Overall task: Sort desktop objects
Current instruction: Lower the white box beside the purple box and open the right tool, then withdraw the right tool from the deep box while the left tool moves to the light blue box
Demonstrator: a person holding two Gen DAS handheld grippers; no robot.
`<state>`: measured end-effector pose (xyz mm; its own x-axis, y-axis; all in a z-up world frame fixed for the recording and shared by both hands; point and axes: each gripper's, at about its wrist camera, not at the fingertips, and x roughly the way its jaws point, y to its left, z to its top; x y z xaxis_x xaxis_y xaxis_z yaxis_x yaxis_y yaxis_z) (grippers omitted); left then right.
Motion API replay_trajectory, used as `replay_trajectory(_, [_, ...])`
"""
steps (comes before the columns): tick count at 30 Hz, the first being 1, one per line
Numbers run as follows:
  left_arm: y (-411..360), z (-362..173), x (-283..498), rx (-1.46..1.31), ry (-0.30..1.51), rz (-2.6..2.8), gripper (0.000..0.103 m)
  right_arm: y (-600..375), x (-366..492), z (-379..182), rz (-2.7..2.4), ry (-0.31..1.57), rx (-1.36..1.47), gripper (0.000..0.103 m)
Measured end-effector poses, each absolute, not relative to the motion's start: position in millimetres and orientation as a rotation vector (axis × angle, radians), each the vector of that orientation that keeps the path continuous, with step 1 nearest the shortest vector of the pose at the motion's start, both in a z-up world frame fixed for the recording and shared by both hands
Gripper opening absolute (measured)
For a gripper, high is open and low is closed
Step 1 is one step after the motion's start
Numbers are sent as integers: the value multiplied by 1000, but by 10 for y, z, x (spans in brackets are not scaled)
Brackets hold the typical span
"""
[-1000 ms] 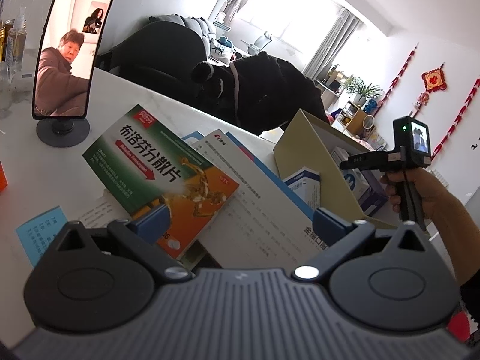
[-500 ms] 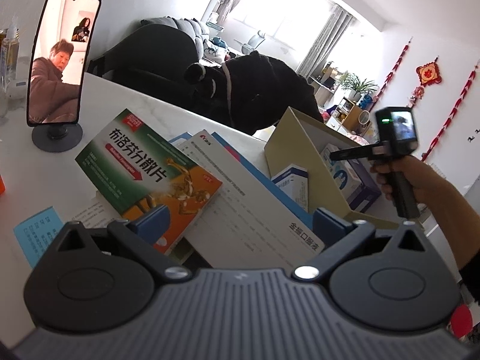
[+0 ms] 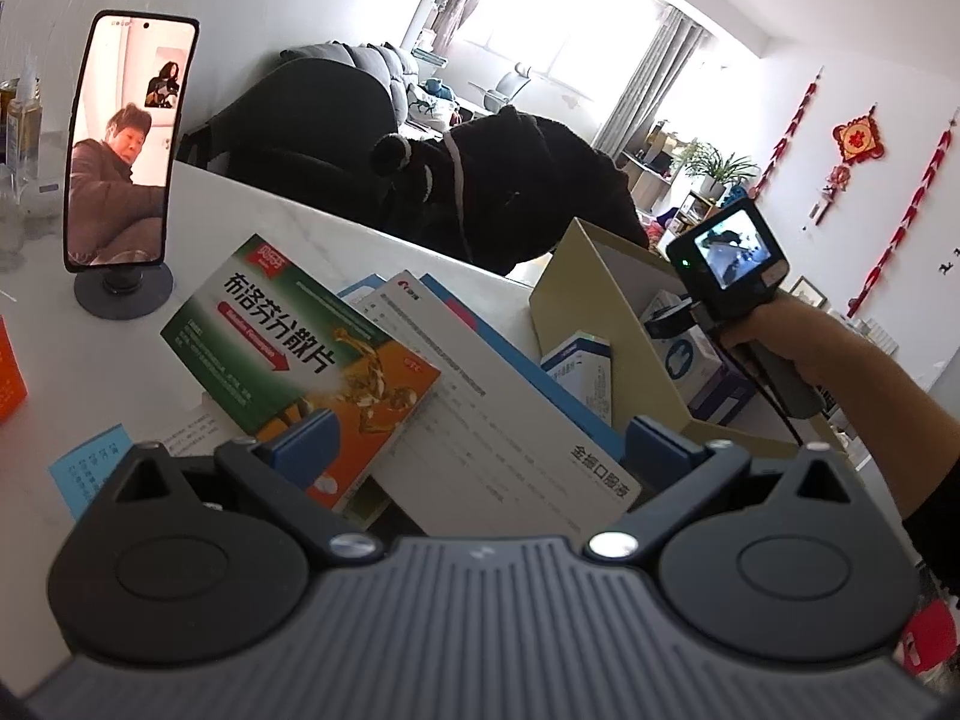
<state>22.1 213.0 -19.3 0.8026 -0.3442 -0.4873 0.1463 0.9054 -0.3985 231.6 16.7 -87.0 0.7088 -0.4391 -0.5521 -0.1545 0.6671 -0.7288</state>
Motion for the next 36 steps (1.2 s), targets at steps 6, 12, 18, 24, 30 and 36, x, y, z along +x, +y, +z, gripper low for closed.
replay_trajectory(6, [2149,-191,196,-359,591,-248,103,87,2194,-659,-132,759,-731,44])
replay_trajectory(12, [2180,-199,147,-367,600,-247,103,-43,1831,-276,-62,681,-544,48])
replay_trajectory(18, [2264,-162,73,-360,601,-197,103,-153,1355,6,16,605,-390,56])
replay_trajectory(24, [2429,-164,-12,-400,616,-131,103,-350,869,197,82,536,-219,64])
replay_trajectory(30, [2568,-149,-144,-415,612,-64,103,-481,429,262,127,473,-106,76])
replay_trajectory(36, [2670,-120,-233,-410,604,-10,103,-563,38,266,180,432,-8,82])
